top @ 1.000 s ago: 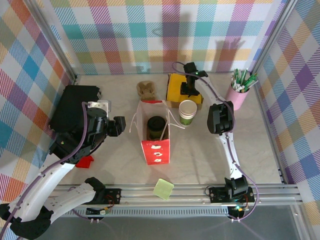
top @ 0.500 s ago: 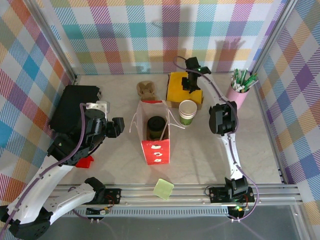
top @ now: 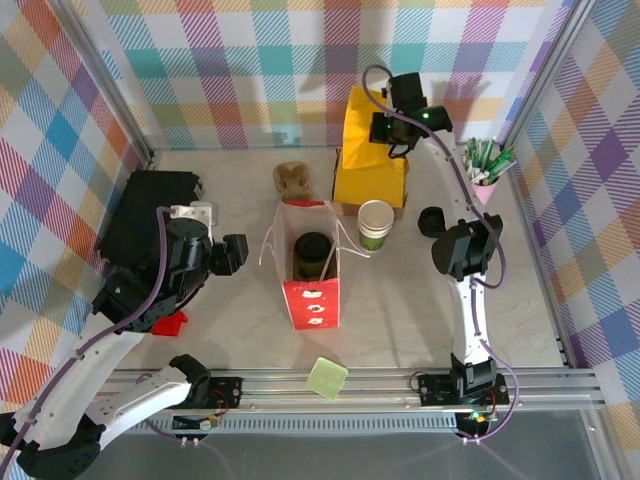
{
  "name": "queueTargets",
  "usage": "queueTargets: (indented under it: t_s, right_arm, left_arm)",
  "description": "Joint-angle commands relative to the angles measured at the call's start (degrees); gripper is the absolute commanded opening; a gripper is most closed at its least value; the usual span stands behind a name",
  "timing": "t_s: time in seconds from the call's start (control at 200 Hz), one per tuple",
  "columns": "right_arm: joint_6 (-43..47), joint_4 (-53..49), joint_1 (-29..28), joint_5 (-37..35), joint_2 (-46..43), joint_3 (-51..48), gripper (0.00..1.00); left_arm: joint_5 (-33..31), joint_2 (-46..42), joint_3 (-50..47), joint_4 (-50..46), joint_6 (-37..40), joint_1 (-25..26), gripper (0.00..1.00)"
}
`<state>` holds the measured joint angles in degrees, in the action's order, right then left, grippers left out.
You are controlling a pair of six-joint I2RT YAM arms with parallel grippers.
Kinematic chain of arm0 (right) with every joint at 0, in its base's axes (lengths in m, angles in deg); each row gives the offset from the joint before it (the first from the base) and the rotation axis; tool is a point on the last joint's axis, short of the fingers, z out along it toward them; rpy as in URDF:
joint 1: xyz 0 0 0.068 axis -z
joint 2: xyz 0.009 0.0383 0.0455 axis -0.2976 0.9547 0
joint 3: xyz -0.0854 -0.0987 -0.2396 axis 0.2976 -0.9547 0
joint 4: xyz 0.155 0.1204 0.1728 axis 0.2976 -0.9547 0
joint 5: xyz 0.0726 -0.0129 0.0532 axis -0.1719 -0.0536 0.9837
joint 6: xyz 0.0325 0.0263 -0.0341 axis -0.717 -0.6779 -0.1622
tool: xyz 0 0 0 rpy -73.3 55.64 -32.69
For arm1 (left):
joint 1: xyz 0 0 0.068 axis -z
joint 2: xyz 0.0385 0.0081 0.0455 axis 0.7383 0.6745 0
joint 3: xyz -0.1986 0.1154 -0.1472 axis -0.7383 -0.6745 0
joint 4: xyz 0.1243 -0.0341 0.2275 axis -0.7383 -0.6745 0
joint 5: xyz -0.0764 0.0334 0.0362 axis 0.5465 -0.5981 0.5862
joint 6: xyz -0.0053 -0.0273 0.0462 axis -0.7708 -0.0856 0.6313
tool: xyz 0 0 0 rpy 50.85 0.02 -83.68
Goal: Pack the takeout coffee
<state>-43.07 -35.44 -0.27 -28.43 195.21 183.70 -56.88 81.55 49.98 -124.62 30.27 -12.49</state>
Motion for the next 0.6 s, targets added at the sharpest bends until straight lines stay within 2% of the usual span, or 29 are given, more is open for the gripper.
queueTargets:
  t_s: [0.0, 0.285, 0.4, 0.515, 0.595]
  right_arm:
    - [-2.7, -3.2, 0.2, 6.6, -7.0, 2.0, 0.00]
    - [-20.9, -3.5, 0.1, 29.9, -19.9, -2.7, 0.01]
    - [-30.6, 1.0, -1.4, 40.4, -24.4, -7.9, 0.00]
    - [-35.6, 6.2, -6.6, 44.2, -28.5, -13.5, 0.01]
    - [-37.4, 8.3, -10.7, 44.4, -30.5, -17.0, 0.02]
  left_arm:
    - [0.5, 0.1, 2.5, 2.2, 0.0, -0.5, 0.66]
    - [5.0, 2.8, 4.7, 5.2, 0.0, -0.5, 0.66]
    - [8.3, 3.6, 6.1, 6.2, -0.8, -0.5, 0.66]
    - [12.3, 4.4, 6.7, 6.7, -1.8, -0.5, 0.65]
    - [14.9, 5.1, 6.9, 6.9, -2.9, -0.5, 0.64]
